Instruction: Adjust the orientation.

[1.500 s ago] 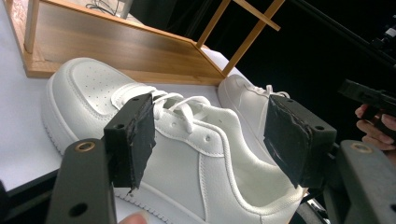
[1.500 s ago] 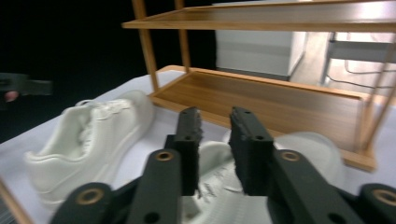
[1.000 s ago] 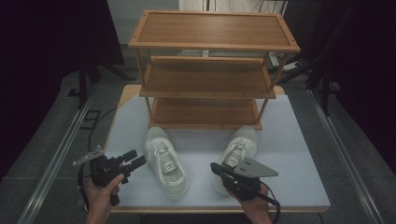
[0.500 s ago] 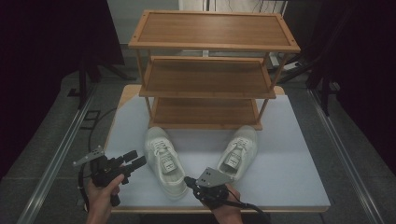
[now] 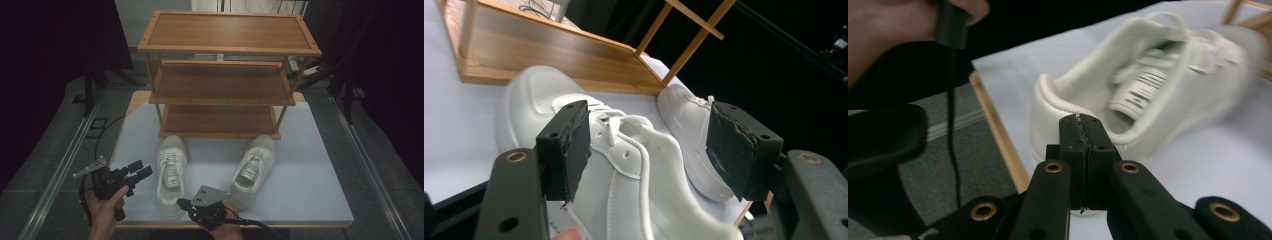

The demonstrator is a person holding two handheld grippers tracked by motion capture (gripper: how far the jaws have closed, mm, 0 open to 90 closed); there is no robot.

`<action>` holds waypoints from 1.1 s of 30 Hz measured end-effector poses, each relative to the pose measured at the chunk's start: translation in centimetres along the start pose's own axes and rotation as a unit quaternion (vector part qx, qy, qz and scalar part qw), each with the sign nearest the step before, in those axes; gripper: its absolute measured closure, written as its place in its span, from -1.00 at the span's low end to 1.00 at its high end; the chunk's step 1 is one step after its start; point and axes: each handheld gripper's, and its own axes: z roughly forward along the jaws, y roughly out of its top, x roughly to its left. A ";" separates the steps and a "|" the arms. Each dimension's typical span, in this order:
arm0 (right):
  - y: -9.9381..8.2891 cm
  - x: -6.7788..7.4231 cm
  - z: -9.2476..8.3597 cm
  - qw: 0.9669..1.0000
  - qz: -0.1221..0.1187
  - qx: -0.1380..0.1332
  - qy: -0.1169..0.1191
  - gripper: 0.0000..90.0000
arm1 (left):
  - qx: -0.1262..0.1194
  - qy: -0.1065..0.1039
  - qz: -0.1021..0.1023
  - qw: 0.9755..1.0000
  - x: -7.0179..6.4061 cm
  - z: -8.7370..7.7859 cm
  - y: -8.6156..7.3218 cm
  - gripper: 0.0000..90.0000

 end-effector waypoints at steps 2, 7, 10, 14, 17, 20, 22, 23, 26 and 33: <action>0.1 0.3 0.4 1.000 -0.002 -0.001 0.006 0.97 | -0.003 0.002 -0.002 1.000 0.3 -0.3 0.1 -0.24; 1.1 1.4 3.0 0.999 0.001 -0.010 0.037 0.96 | -0.005 0.005 -0.010 1.000 0.9 -0.6 0.0 -0.24; 1.6 1.9 4.2 0.999 0.002 -0.011 0.048 0.95 | -0.004 0.008 -0.011 1.000 1.3 -0.8 0.1 -0.24; 2.1 2.2 5.3 0.998 -0.002 -0.011 0.057 0.93 | -0.005 0.010 -0.014 1.000 1.6 -0.9 0.0 -0.24; 2.1 2.1 5.2 0.998 -0.001 -0.011 0.058 0.88 | -0.005 0.012 -0.014 1.000 1.7 -1.0 0.0 -0.24; 2.0 1.4 3.3 0.999 0.001 -0.024 0.041 0.86 | -0.002 0.015 -0.015 1.000 1.9 -0.9 -0.1 -0.24; 1.9 0.6 1.5 0.999 0.004 -0.036 0.028 0.81 | -0.001 0.015 -0.013 1.000 1.9 -0.8 -0.2 -0.24; 1.9 0.6 1.5 0.999 0.004 -0.036 0.028 0.81 | -0.001 0.015 -0.013 1.000 1.9 -0.8 -0.2 -0.24; 1.4 -0.5 -0.9 0.999 0.010 -0.051 0.013 0.76 | 0.000 0.014 -0.009 1.000 1.6 -0.6 -0.2 -0.24; -0.9 -3.9 -7.3 0.995 0.040 -0.078 -0.042 0.58 | 0.016 0.015 0.000 1.000 1.8 0.2 -0.8 -0.24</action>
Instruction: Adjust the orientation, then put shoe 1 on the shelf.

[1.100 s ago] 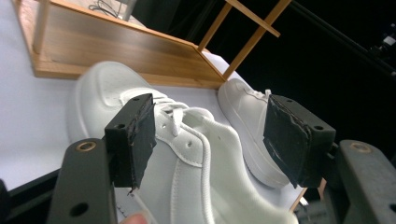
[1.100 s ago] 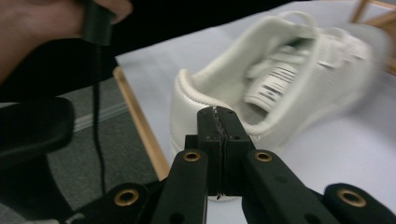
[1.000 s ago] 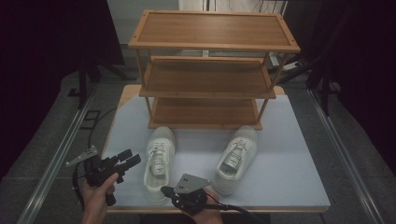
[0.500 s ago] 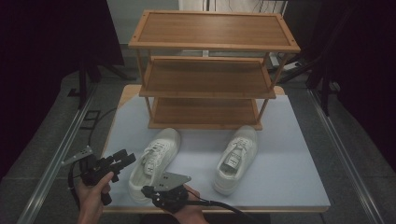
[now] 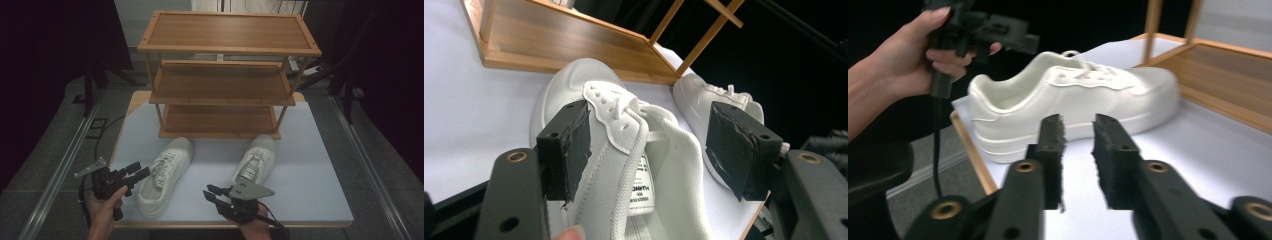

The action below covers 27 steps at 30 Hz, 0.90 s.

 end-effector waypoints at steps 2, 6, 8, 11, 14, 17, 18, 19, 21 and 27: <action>-0.4 -0.7 -0.9 1.000 0.005 -0.010 -0.012 0.50 | 0.002 -0.003 0.007 1.000 -0.2 0.2 0.0 -0.24; -0.5 -1.4 -1.6 1.000 0.000 -0.008 -0.024 0.43 | 0.003 -0.003 0.017 1.000 -0.4 0.4 0.0 -0.25; -0.6 -1.8 -2.0 1.000 0.004 -0.010 -0.028 0.37 | 0.005 -0.002 0.019 1.000 -0.4 0.5 0.0 -0.25; -0.7 -2.6 -2.9 0.999 0.013 -0.015 -0.045 0.32 | 0.006 0.003 0.023 1.000 -0.3 0.7 -0.3 -0.24; -0.9 -3.1 -3.4 0.998 0.017 -0.015 -0.056 0.30 | 0.012 0.006 0.026 1.000 0.0 1.1 -0.6 -0.24; -1.1 -3.8 -4.1 0.997 0.029 -0.019 -0.066 0.28 | 0.009 0.011 0.038 0.999 0.0 1.3 -0.5 -0.24; -1.2 -3.9 -4.2 0.997 0.030 -0.018 -0.068 0.27 | 0.009 0.011 0.038 0.999 0.0 1.3 -0.5 -0.23; -1.2 -3.9 -4.2 0.997 0.030 -0.018 -0.068 0.27 | 0.010 0.014 0.041 0.999 -0.1 1.5 -0.4 -0.23; -1.3 -4.1 -4.4 0.997 0.034 -0.019 -0.072 0.26 | 0.016 0.018 0.047 0.999 -0.1 1.9 -0.3 -0.21; -1.4 -4.2 -4.4 0.996 0.037 -0.018 -0.074 0.25 | 0.050 0.044 0.071 0.995 0.2 3.7 -0.4 -0.16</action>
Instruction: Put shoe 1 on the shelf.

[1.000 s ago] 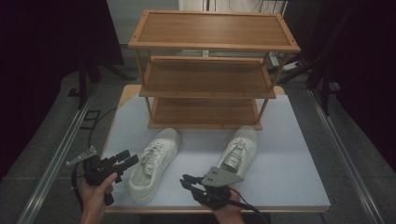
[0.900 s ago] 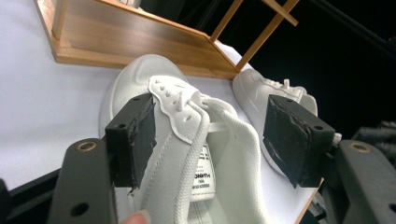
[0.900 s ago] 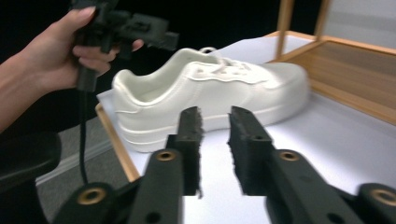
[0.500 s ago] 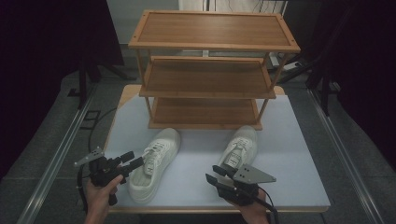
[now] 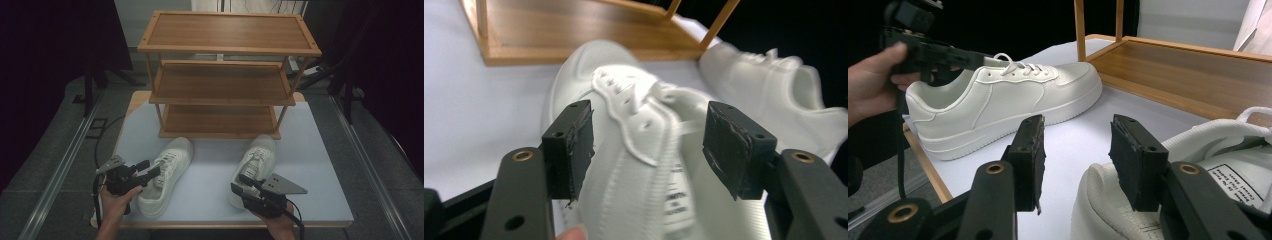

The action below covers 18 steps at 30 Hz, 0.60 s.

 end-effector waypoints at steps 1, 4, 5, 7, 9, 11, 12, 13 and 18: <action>0.0 0.0 0.0 1.000 0.000 0.000 0.000 0.25 | 0.005 0.004 0.002 1.000 0.1 0.3 0.0 -0.16; 0.0 0.1 0.1 1.000 -0.001 0.000 0.000 0.25 | 0.021 0.020 0.008 1.000 0.3 1.3 0.0 -0.09; 0.0 0.1 0.1 1.000 -0.001 0.001 -0.001 0.25 | 0.021 0.020 0.008 1.000 0.3 1.3 0.0 -0.05; -0.1 0.1 0.1 1.000 -0.001 0.001 0.000 0.25 | 0.025 0.029 0.005 0.999 0.4 1.6 -0.1 0.03; -0.1 0.2 0.1 1.000 -0.002 0.001 -0.001 0.25 | 0.029 0.028 0.004 0.999 0.5 1.8 -0.2 0.11; -0.1 0.1 0.1 1.000 -0.001 0.001 -0.003 0.25 | 0.027 0.033 -0.005 0.999 0.6 1.8 -0.2 0.21; -0.1 0.0 0.1 1.000 0.002 0.001 -0.004 0.25 | 0.022 0.033 -0.012 0.999 0.7 1.6 -0.3 0.35; -0.1 0.0 0.1 1.000 0.002 0.001 -0.004 0.25 | 0.022 0.033 -0.012 0.999 0.7 1.6 -0.3 0.41; -0.2 0.1 0.1 1.000 0.001 0.001 -0.004 0.25 | 0.012 0.042 -0.013 0.999 0.7 1.4 -0.4 0.67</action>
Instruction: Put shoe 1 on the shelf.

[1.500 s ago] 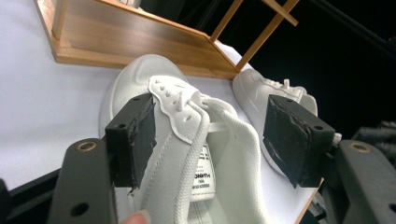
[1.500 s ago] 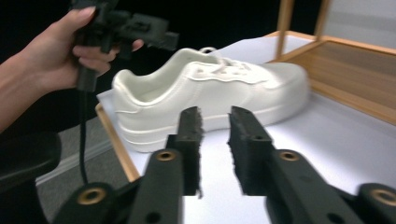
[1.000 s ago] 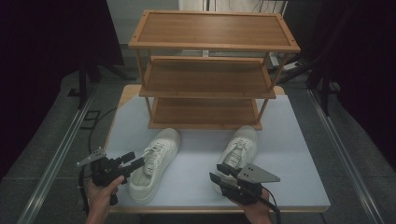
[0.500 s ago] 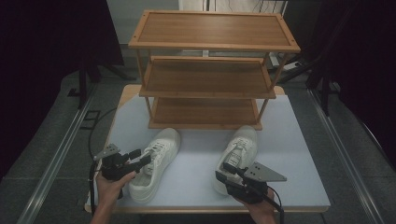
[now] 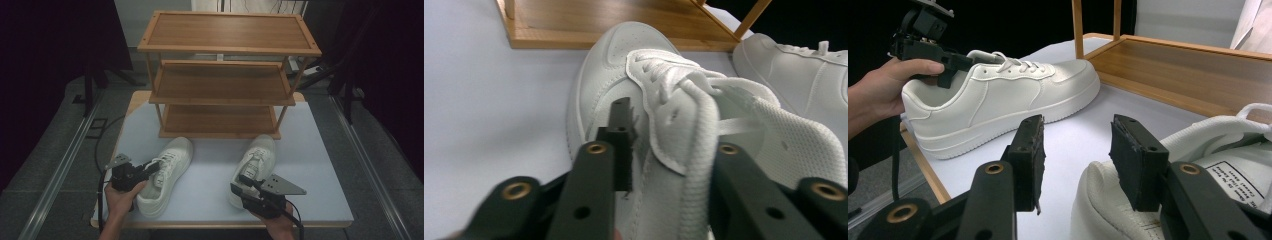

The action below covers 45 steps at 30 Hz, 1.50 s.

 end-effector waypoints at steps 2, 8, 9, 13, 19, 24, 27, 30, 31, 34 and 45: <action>0.0 0.0 0.0 1.000 -0.001 -0.001 -0.001 0.25 | -0.002 0.006 0.002 1.000 0.0 -0.1 0.0 0.75; 0.1 0.0 -0.2 1.000 -0.002 -0.006 -0.007 0.25 | -0.014 0.008 0.005 1.000 0.0 -0.2 -0.1 0.81; 0.1 -0.1 -0.2 1.000 -0.001 -0.008 -0.008 0.25 | -0.016 0.006 0.008 1.000 0.0 -0.2 -0.1 0.81; 0.2 -0.1 -0.4 1.000 -0.005 -0.012 -0.010 0.25 | -0.021 -0.003 0.006 1.000 0.2 -0.2 -0.1 0.81; 0.3 0.2 -0.4 1.000 -0.014 -0.010 -0.012 0.25 | -0.049 -0.024 -0.005 0.998 0.1 -1.3 0.1 0.82; 0.3 0.0 -0.6 1.000 -0.010 -0.014 -0.017 0.25 | -0.064 -0.070 -0.019 0.995 -0.4 -2.1 0.4 0.82; 0.4 -0.1 -0.8 1.000 -0.007 -0.018 -0.019 0.25 | -0.075 -0.093 -0.021 0.993 -1.2 -2.3 0.7 0.82; 0.4 -0.3 -1.2 1.000 -0.002 -0.022 -0.018 0.25 | -0.079 -0.102 -0.016 0.991 -1.9 -2.6 1.1 0.82; 0.6 -0.6 -1.3 0.999 -0.001 -0.024 -0.022 0.25 | -0.079 -0.107 -0.014 0.991 -2.2 -2.7 1.3 0.82; 0.8 -0.9 -1.5 0.999 0.005 -0.029 -0.021 0.26 | -0.078 -0.119 -0.011 0.990 -2.7 -2.8 2.0 0.82; 1.3 -1.5 -2.3 0.999 0.010 -0.044 -0.022 0.26 | -0.092 -0.148 -0.021 0.984 -4.9 -2.6 3.7 0.82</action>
